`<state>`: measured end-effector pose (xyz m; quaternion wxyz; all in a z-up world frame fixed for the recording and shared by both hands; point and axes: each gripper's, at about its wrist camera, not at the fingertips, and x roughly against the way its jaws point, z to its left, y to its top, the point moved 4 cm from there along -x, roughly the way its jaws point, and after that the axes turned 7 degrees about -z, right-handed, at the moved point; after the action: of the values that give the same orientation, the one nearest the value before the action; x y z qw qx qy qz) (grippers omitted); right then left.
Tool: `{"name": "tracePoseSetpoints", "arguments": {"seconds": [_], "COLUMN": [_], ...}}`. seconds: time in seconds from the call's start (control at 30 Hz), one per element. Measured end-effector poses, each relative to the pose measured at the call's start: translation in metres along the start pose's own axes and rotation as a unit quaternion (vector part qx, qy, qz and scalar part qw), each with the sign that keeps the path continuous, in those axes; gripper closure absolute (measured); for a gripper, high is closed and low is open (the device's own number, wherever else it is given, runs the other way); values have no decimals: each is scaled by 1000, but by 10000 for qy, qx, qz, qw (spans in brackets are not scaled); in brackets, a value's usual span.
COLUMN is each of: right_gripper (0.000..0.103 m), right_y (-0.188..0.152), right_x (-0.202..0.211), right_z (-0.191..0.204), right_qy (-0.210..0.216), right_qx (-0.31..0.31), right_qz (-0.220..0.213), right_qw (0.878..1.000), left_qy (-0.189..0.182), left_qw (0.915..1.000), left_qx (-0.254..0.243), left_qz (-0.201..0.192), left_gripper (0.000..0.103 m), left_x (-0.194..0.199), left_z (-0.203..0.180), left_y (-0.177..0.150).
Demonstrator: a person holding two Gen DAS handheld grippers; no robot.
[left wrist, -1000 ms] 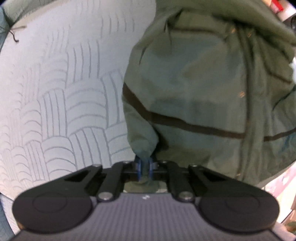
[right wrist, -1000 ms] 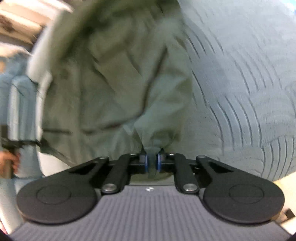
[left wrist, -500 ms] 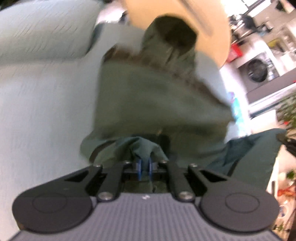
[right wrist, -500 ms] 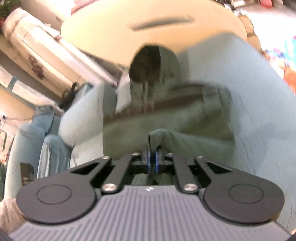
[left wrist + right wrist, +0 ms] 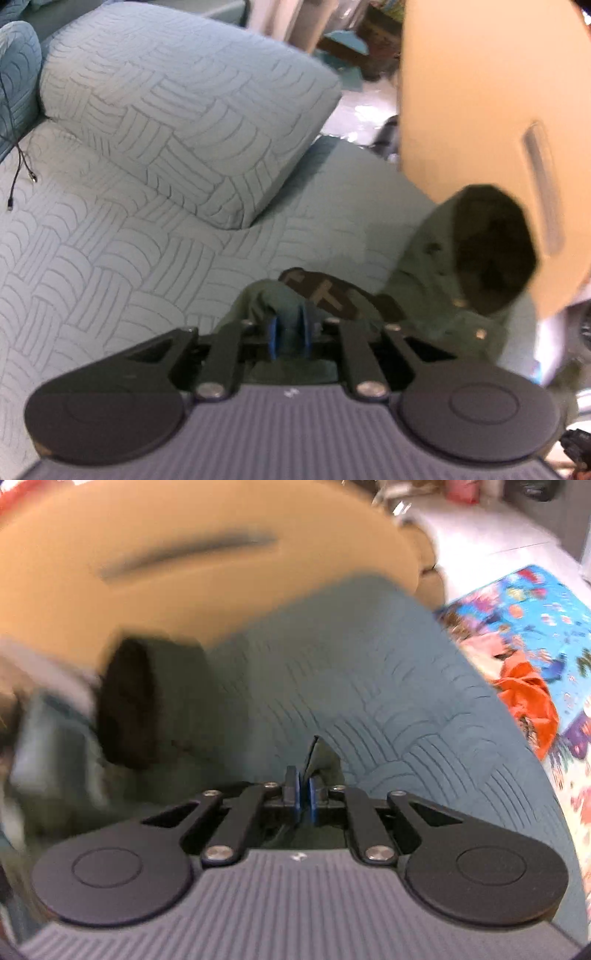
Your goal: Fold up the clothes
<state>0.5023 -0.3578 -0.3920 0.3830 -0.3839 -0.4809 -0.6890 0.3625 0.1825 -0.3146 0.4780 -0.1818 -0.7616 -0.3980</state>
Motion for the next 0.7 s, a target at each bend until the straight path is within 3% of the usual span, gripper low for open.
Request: {"name": "tracePoseSetpoints", "arguments": {"seconds": [0.1, 0.2, 0.3, 0.37, 0.43, 0.47, 0.53, 0.57, 0.6, 0.7], "right_gripper": [93, 93, 89, 86, 84, 83, 67, 37, 16, 16], "right_y": [-7, -11, -7, -6, -8, -13, -24, -29, -32, -26], "right_x": [-68, -72, -55, -23, 11, 32, 54, 59, 63, 59], "right_z": [-5, 3, -2, -2, 6, 22, 48, 59, 68, 74], "right_qy": [179, 346, 545, 605, 520, 373, 232, 239, 192, -776], "right_qx": [537, 1229, 1247, 1369, 1726, 2166, 2607, 2720, 2782, 2184], "right_qz": [760, 824, 565, 81, -415, -717, -1091, -1221, -1350, -1494], "right_qw": [9955, 9884, 9891, 9887, 9828, 9729, 9590, 9542, 9508, 9612], "left_qy": [546, 866, 1072, 1117, 1032, 995, 825, 719, 618, 239], "left_qw": [9985, 9959, 9930, 9920, 9927, 9925, 9933, 9936, 9938, 9938], "left_qx": [-16, -243, -503, -586, -626, -701, -796, -846, -893, -917], "left_qz": [-62, -69, 9, 42, 52, 64, 140, 194, 247, 588], "left_gripper": [79, 59, 57, 55, 53, 51, 46, 44, 43, 42], "left_x": [-19, -28, -43, -54, -67, -71, -82, -88, -94, -108], "left_z": [-25, -42, -54, -57, -57, -58, -56, -55, -54, -43], "left_y": [0, 14, 17, 17, 15, 14, 14, 14, 15, 25]}}
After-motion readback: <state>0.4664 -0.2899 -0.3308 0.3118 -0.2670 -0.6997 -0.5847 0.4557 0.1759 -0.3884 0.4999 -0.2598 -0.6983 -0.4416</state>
